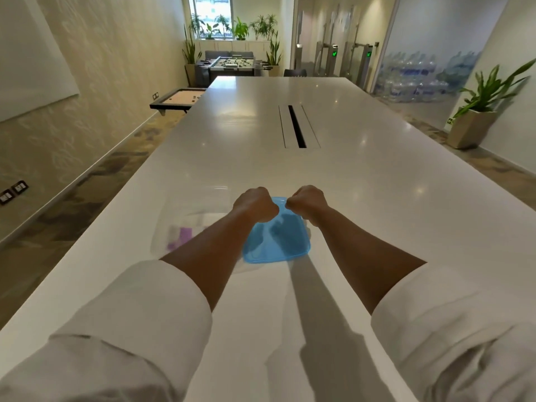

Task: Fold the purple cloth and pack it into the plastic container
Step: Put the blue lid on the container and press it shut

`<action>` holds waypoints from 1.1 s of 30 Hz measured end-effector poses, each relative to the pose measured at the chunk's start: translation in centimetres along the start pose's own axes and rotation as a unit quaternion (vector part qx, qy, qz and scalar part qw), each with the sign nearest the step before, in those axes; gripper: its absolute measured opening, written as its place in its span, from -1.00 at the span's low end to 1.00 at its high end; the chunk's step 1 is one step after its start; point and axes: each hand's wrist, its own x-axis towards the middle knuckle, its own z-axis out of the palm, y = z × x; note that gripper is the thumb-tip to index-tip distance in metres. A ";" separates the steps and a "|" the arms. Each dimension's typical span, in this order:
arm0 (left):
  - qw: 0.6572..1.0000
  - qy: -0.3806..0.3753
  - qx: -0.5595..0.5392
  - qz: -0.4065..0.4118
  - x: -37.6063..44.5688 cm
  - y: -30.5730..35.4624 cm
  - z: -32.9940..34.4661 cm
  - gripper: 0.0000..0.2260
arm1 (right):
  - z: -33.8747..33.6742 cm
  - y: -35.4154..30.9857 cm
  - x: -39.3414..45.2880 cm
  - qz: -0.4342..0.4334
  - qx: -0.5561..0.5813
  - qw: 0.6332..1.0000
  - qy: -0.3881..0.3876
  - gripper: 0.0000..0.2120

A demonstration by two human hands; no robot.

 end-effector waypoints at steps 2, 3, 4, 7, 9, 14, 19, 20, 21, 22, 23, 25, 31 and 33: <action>0.999 -0.025 0.002 -0.028 -0.4 0.5 1.0 -0.63 | 0.1 0.8 -0.2 0.015 -0.014 1.000 -0.013 -0.80; 0.999 -0.032 -0.004 -0.041 -0.4 0.6 1.5 -0.61 | 0.2 1.3 -0.2 0.021 -0.017 0.999 -0.016 -0.80; 0.998 -0.041 -0.010 -0.053 -0.5 0.6 2.0 -0.59 | 0.2 1.6 -0.3 0.032 -0.017 0.999 -0.021 -0.81; 0.995 -0.065 -0.023 -0.078 -0.4 0.7 3.1 -0.48 | 0.4 2.8 -0.1 0.061 -0.019 0.997 -0.043 -0.85; 0.993 -0.077 -0.037 -0.081 -0.5 0.8 3.5 -0.48 | 0.5 3.4 -0.1 0.090 0.001 0.994 -0.058 -0.87; 0.992 -0.070 -0.047 -0.090 -0.3 0.4 4.4 -0.54 | 0.6 4.0 -0.3 0.131 0.094 0.983 -0.087 -0.96; 0.991 -0.062 -0.097 -0.074 0.0 0.7 4.5 -0.31 | -0.3 3.3 -0.4 0.140 0.180 0.970 -0.077 -0.91; 0.988 -0.060 -0.127 -0.072 0.0 0.9 4.2 -0.28 | -0.6 2.8 -0.4 0.138 0.209 0.965 -0.075 -0.90; 0.982 -0.056 -0.167 -0.075 0.0 1.3 3.7 -0.25 | -0.9 2.2 -0.5 0.135 0.241 0.958 -0.075 -0.91; 0.972 -0.048 -0.214 -0.083 0.1 1.6 3.1 -0.22 | -1.2 1.6 -0.6 0.131 0.273 0.950 -0.078 -0.95; 0.957 -0.043 -0.268 -0.098 0.2 2.0 2.4 -0.20 | -1.4 1.1 -0.6 0.124 0.299 0.942 -0.083 -0.98; 0.913 -0.054 -0.383 -0.129 0.0 2.6 0.9 -0.20 | -1.7 -0.1 -0.5 0.105 0.319 0.936 -0.104 -0.84; 0.836 -0.057 -0.538 -0.097 -0.1 2.3 -2.1 -0.32 | -1.4 -3.7 -1.1 0.036 0.331 0.934 -0.129 -0.67; 0.831 -0.040 -0.547 -0.093 0.1 1.4 -2.6 -0.41 | -1.2 -4.5 -1.3 0.022 0.314 0.941 -0.123 -0.72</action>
